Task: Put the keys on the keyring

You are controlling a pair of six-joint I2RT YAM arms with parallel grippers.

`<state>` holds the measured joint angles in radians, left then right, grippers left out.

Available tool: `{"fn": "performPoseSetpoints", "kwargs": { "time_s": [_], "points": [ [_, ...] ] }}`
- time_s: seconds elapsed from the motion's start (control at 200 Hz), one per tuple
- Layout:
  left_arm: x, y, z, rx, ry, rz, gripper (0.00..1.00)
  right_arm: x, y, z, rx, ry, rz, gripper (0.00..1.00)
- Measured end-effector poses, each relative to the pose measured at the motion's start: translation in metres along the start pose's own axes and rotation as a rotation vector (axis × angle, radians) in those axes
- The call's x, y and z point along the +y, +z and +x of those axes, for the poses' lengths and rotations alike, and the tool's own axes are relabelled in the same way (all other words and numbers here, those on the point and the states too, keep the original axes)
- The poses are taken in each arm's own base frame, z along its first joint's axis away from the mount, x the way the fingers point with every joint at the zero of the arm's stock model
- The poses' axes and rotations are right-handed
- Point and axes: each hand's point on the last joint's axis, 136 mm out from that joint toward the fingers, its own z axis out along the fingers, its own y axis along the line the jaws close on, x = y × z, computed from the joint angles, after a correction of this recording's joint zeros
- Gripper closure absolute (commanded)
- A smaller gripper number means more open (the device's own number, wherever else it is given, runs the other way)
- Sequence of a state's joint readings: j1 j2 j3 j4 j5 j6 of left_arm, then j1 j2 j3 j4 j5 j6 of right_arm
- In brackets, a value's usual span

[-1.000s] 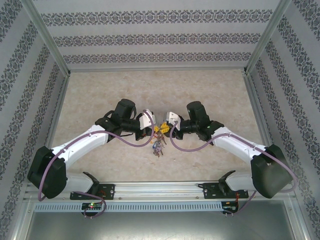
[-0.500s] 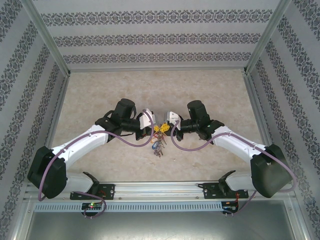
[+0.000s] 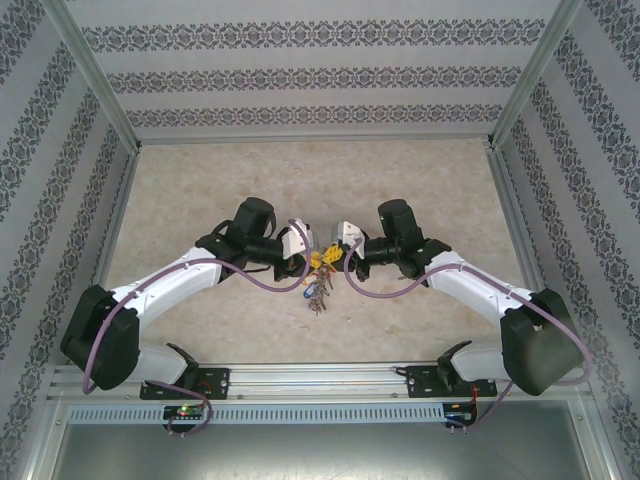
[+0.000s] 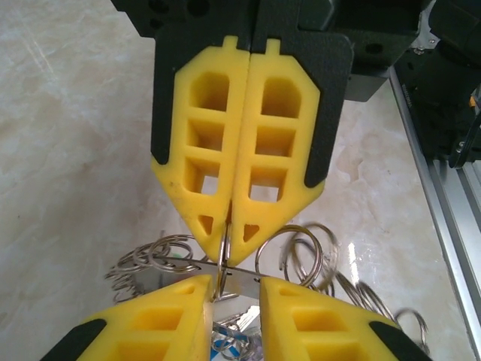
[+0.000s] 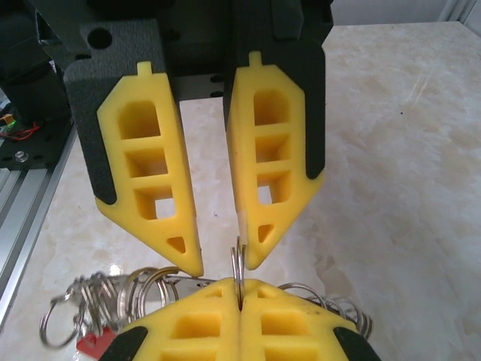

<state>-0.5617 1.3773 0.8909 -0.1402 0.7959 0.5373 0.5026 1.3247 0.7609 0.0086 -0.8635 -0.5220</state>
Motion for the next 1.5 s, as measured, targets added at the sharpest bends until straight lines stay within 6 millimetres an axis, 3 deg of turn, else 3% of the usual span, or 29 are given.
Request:
{"fn": "performPoseSetpoints", "kwargs": {
  "time_s": [0.185, 0.295, 0.639, 0.914, 1.109, 1.204, 1.304, 1.449, 1.499],
  "points": [
    [-0.001, 0.000, -0.011, -0.049, 0.004, 0.015, 0.77, 0.001, -0.002, -0.002, -0.017, 0.005, -0.017, 1.00],
    [-0.002, -0.001, -0.018, -0.077, 0.006, 0.027, 0.83, 0.003, -0.003, -0.004, -0.028, 0.013, -0.030, 1.00],
    [-0.003, -0.001, -0.020, -0.086, 0.007, 0.033, 0.78, 0.002, -0.009, -0.009, -0.063, 0.054, -0.049, 1.00],
    [-0.001, -0.002, -0.020, -0.087, 0.005, 0.029, 0.88, 0.004, -0.010, -0.011, -0.073, 0.069, -0.061, 1.00],
    [-0.002, -0.002, -0.020, -0.089, 0.007, 0.031, 0.85, 0.004, -0.010, -0.012, -0.076, 0.074, -0.063, 1.00],
    [-0.002, -0.002, -0.020, -0.089, 0.007, 0.031, 0.88, 0.004, -0.010, -0.013, -0.077, 0.079, -0.063, 1.00],
    [-0.001, -0.002, -0.020, -0.089, 0.010, 0.030, 1.00, 0.004, -0.010, -0.013, -0.077, 0.086, -0.063, 1.00],
    [-0.001, -0.003, -0.020, -0.088, 0.010, 0.026, 1.00, 0.004, -0.010, -0.013, -0.077, 0.089, -0.063, 1.00],
    [-0.001, -0.003, -0.020, -0.088, 0.011, 0.025, 1.00, 0.004, -0.010, -0.013, -0.076, 0.089, -0.063, 0.91]
  ]
}}
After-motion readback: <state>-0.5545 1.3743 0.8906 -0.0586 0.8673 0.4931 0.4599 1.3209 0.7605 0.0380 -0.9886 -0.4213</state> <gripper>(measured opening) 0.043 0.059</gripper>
